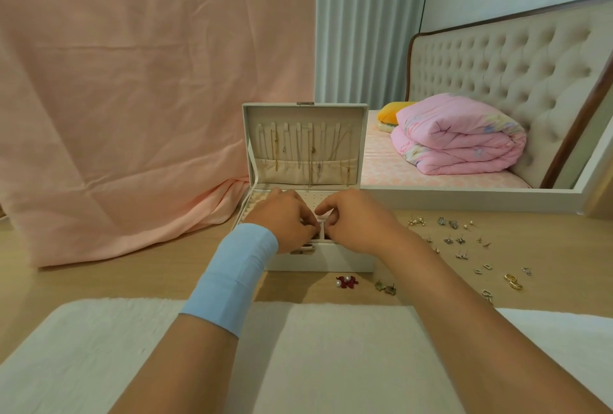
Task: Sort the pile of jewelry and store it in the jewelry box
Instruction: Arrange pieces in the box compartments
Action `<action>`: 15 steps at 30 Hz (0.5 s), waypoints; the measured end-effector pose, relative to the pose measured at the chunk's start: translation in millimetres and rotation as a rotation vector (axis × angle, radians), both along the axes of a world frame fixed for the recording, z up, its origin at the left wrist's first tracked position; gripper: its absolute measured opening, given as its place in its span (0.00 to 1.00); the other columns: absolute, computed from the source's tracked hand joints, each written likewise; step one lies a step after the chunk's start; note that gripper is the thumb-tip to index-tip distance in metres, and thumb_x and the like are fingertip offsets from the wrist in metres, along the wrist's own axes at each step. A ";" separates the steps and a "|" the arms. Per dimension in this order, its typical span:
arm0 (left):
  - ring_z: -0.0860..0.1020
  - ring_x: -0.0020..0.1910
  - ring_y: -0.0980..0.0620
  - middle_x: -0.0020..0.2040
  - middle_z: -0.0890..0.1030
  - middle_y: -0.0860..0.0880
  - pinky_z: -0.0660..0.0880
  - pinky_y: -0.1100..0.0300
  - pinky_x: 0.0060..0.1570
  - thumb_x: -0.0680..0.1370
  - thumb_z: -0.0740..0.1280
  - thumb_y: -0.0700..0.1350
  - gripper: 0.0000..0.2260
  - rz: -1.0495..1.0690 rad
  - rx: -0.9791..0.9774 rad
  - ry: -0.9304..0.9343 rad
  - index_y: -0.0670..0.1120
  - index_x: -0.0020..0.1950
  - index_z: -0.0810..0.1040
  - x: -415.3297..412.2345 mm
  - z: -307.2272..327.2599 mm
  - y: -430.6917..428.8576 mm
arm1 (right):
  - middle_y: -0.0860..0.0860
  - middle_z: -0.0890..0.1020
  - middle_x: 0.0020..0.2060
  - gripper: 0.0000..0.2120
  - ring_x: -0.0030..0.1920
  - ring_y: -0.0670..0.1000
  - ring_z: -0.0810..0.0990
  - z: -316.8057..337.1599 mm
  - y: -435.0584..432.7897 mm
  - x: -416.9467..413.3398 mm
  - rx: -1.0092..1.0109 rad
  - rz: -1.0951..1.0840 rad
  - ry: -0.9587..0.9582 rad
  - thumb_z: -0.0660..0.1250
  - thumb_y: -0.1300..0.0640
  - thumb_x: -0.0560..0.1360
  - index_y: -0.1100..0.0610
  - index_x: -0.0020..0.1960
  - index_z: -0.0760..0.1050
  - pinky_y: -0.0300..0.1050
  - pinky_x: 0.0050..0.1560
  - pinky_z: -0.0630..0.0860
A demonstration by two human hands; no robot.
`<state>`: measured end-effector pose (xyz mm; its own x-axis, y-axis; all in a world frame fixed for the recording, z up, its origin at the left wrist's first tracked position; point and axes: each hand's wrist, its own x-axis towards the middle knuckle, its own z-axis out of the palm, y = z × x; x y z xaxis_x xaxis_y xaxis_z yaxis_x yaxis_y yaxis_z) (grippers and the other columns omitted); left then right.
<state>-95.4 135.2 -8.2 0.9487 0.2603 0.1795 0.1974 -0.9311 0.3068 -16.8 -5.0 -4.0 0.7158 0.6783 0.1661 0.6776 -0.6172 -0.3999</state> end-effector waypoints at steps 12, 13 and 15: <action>0.78 0.50 0.54 0.54 0.81 0.53 0.73 0.60 0.48 0.75 0.69 0.49 0.06 0.027 -0.096 0.114 0.55 0.47 0.86 11.5 8.1 1.2 | 0.40 0.85 0.36 0.12 0.42 0.40 0.82 -2.3 -1.3 9.2 0.095 0.050 0.104 0.71 0.60 0.72 0.42 0.47 0.81 0.50 0.51 0.82; 0.78 0.48 0.54 0.51 0.82 0.54 0.72 0.61 0.46 0.76 0.68 0.48 0.06 0.012 -0.125 0.103 0.55 0.45 0.85 9.9 8.5 3.7 | 0.40 0.84 0.36 0.12 0.42 0.41 0.82 -1.9 -0.9 9.3 0.064 0.057 0.064 0.70 0.60 0.72 0.42 0.45 0.81 0.49 0.51 0.82; 0.79 0.43 0.56 0.45 0.83 0.55 0.73 0.63 0.42 0.77 0.67 0.45 0.07 -0.007 -0.223 0.053 0.56 0.42 0.82 4.6 8.2 12.2 | 0.40 0.82 0.38 0.12 0.43 0.43 0.81 3.8 -0.2 8.6 -0.043 0.108 -0.008 0.71 0.59 0.73 0.42 0.46 0.83 0.47 0.49 0.82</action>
<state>-90.8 147.4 0.0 0.9573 0.2809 0.0680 0.2121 -0.8427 0.4949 -8.1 -5.2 -0.2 0.6367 0.7581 0.1410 0.7444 -0.5565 -0.3691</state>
